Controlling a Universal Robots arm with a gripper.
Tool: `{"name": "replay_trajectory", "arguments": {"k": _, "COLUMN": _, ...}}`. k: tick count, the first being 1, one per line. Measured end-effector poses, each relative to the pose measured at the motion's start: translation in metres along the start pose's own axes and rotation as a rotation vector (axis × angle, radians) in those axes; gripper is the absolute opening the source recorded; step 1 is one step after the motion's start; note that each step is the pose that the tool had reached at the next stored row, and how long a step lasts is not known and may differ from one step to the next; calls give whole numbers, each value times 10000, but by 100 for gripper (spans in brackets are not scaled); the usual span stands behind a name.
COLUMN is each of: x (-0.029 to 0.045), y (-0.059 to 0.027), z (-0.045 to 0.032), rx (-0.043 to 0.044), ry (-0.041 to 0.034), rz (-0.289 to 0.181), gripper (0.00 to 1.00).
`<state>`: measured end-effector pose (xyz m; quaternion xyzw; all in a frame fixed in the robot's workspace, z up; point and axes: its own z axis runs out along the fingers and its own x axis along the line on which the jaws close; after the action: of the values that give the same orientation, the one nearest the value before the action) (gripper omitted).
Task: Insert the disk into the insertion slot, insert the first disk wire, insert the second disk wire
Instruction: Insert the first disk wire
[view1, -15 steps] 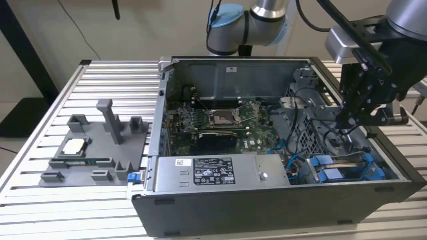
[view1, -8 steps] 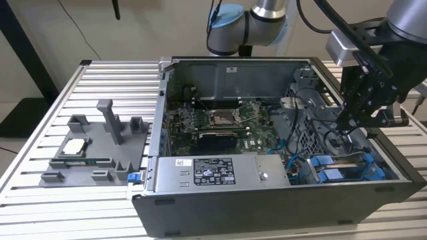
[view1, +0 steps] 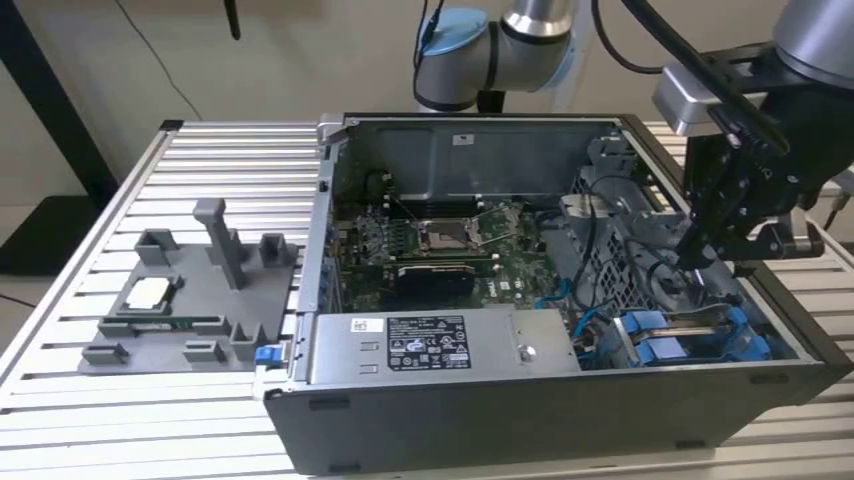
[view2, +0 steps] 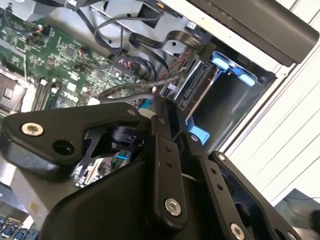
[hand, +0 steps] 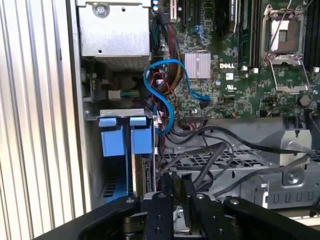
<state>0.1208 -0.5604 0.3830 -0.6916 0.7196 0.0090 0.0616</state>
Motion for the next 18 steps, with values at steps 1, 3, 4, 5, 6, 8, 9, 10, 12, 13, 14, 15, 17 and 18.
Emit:
{"name": "replay_trajectory", "arguments": {"k": 1, "x": 1, "y": -7, "z": 4, "rx": 0, "ry": 63, "rz": -4, "gripper": 20}}
{"name": "replay_trajectory", "arguments": {"k": 3, "x": 6, "y": -26, "z": 20, "rx": -3, "ry": 106, "rz": -5, "gripper": 20}}
{"name": "replay_trajectory", "arguments": {"k": 4, "x": 8, "y": -37, "z": 29, "rx": -6, "ry": 119, "rz": -6, "gripper": 20}}
{"name": "replay_trajectory", "arguments": {"k": 5, "x": 9, "y": -47, "z": 39, "rx": -10, "ry": 128, "rz": -6, "gripper": 20}}
{"name": "replay_trajectory", "arguments": {"k": 6, "x": 10, "y": -56, "z": 50, "rx": -15, "ry": 138, "rz": -6, "gripper": 20}}
{"name": "replay_trajectory", "arguments": {"k": 8, "x": 13, "y": -73, "z": 73, "rx": -26, "ry": 151, "rz": -6, "gripper": 20}}
{"name": "replay_trajectory", "arguments": {"k": 9, "x": 15, "y": -80, "z": 83, "rx": -32, "ry": 158, "rz": -6, "gripper": 20}}
{"name": "replay_trajectory", "arguments": {"k": 10, "x": 16, "y": -87, "z": 93, "rx": -39, "ry": 165, "rz": -6, "gripper": 20}}
{"name": "replay_trajectory", "arguments": {"k": 12, "x": 19, "y": -100, "z": 113, "rx": -52, "ry": 179, "rz": -6, "gripper": 20}}
{"name": "replay_trajectory", "arguments": {"k": 13, "x": 20, "y": -105, "z": 125, "rx": -58, "ry": 185, "rz": -6, "gripper": 20}}
{"name": "replay_trajectory", "arguments": {"k": 14, "x": 21, "y": -111, "z": 134, "rx": -67, "ry": 190, "rz": -5, "gripper": 20}}
{"name": "replay_trajectory", "arguments": {"k": 15, "x": 21, "y": -116, "z": 142, "rx": -70, "ry": 191, "rz": -5, "gripper": 20}}
{"name": "replay_trajectory", "arguments": {"k": 17, "x": 22, "y": -120, "z": 154, "rx": -71, "ry": 200, "rz": -4, "gripper": 20}}
{"name": "replay_trajectory", "arguments": {"k": 18, "x": 23, "y": -124, "z": 161, "rx": -72, "ry": 204, "rz": -6, "gripper": 20}}
